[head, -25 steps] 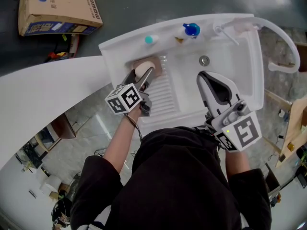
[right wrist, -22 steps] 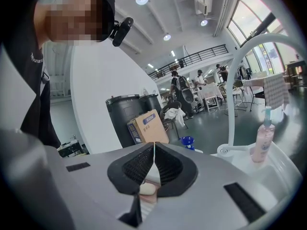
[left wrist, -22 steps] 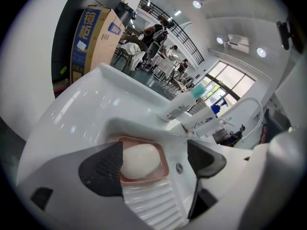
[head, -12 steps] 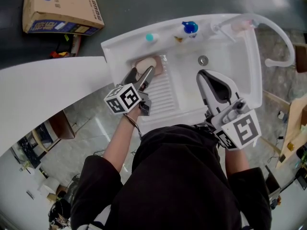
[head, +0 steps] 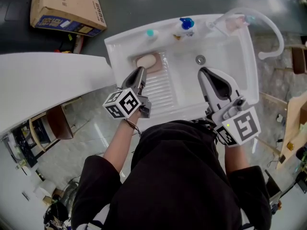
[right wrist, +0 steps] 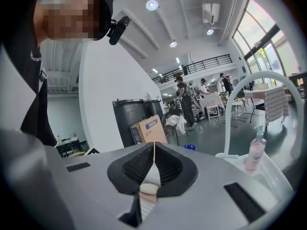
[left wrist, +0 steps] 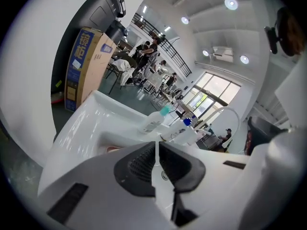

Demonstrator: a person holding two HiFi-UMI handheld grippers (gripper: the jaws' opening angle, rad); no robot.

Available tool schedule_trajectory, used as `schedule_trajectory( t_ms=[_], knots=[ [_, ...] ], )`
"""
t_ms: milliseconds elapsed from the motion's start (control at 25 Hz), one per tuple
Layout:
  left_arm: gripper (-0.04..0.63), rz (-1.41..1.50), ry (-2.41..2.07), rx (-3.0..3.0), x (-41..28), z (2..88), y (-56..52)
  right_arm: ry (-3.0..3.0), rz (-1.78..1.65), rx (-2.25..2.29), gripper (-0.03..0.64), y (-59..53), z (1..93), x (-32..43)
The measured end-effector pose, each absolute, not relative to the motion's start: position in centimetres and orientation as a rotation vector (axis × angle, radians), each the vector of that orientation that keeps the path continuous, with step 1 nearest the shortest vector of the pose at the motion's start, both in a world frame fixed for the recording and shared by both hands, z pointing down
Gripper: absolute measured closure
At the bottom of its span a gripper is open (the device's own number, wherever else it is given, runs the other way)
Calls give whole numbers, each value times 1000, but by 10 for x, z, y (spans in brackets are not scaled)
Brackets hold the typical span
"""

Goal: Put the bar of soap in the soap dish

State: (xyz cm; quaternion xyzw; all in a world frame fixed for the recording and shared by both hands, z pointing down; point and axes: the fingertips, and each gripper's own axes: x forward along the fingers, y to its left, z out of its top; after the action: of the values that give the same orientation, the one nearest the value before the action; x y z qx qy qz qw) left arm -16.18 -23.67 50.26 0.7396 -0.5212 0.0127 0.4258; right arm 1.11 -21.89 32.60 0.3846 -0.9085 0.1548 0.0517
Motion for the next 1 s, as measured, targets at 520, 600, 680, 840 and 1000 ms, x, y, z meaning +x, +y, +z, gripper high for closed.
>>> schedule_trajectory(
  t_ms=[520,600,680,840,1000],
  knots=[
    [588,-34,-1392,2015,-184,427,-177,-2790,386,1191,592,-170,305,-6],
    [588,-47,-1401,2060,-187,416,-164,-2792,366,1190,592,-159,303,-11],
    [588,-50,-1413,2101,-189,405,-151,-2789,360,1193,592,-149,303,-15],
    [588,-54,-1444,2185,-194,379,-129,-2779,354,1207,592,-132,301,-20],
    [588,-46,-1482,2257,-196,353,-110,-2770,345,1220,592,-117,300,-18]
  ],
)
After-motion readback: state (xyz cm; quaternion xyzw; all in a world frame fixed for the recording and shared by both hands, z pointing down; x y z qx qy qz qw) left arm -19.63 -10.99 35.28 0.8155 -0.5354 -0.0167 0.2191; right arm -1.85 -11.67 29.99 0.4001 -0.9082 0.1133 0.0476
